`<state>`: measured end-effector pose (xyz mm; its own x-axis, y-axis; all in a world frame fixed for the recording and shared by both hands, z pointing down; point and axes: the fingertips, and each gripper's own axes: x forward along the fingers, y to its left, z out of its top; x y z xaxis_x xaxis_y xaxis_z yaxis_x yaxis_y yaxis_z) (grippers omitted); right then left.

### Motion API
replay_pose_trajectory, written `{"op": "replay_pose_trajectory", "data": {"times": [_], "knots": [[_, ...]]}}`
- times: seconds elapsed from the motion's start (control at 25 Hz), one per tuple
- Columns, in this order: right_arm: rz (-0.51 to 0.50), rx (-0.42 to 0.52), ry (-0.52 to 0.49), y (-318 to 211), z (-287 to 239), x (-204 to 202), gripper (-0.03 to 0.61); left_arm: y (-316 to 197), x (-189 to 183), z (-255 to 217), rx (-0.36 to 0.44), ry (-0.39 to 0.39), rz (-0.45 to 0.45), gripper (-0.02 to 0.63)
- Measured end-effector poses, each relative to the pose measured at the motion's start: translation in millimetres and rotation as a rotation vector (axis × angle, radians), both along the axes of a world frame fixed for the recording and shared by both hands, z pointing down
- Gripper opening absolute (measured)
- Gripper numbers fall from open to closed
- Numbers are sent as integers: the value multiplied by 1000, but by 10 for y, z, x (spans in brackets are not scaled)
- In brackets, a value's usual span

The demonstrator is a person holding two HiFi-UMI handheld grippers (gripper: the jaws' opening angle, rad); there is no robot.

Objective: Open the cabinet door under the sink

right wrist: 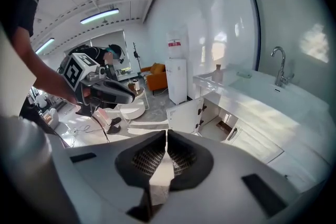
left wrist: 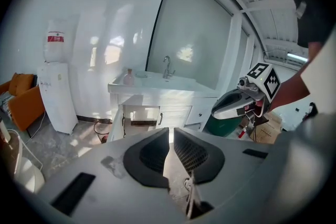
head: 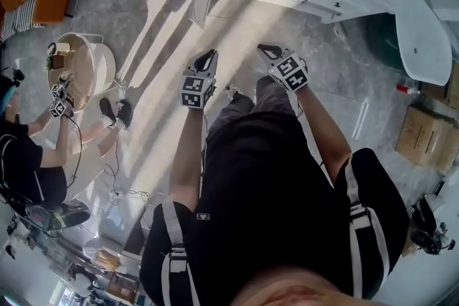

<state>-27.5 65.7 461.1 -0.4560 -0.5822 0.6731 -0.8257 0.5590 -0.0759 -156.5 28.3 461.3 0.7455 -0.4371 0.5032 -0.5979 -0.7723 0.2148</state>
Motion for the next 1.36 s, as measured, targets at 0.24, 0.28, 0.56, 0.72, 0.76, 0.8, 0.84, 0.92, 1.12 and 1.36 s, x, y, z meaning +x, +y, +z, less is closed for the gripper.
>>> {"op": "replay_pose_trajectory", "data": {"times": [0.24,0.28,0.56,0.72,0.76,0.8,0.84,0.92,1.12,1.36], "knots": [[-6,4,11,231,-165,37,66,234,55,-298,-6,48,23,35],[-4,7,12,232,-195,34,66,225,58,-364,-1,54,22,35],[-1,17,19,291,-271,-49,66,321,22,-544,10,79,21,35],[-10,30,14,314,-318,-98,66,357,-86,-563,4,89,-9,35],[-12,34,14,317,-329,-102,66,363,-110,-567,1,91,-16,35],[-13,37,13,312,-338,-99,66,361,-125,-576,1,94,-22,35],[-13,41,14,301,-348,-91,66,355,-131,-586,3,98,-26,35],[-9,45,13,284,-366,-65,66,352,-130,-597,8,98,-29,35],[-13,48,9,278,-395,-16,66,350,-104,-615,12,88,-36,35],[-46,37,14,316,-388,118,66,315,37,-687,23,87,-66,35]]}}
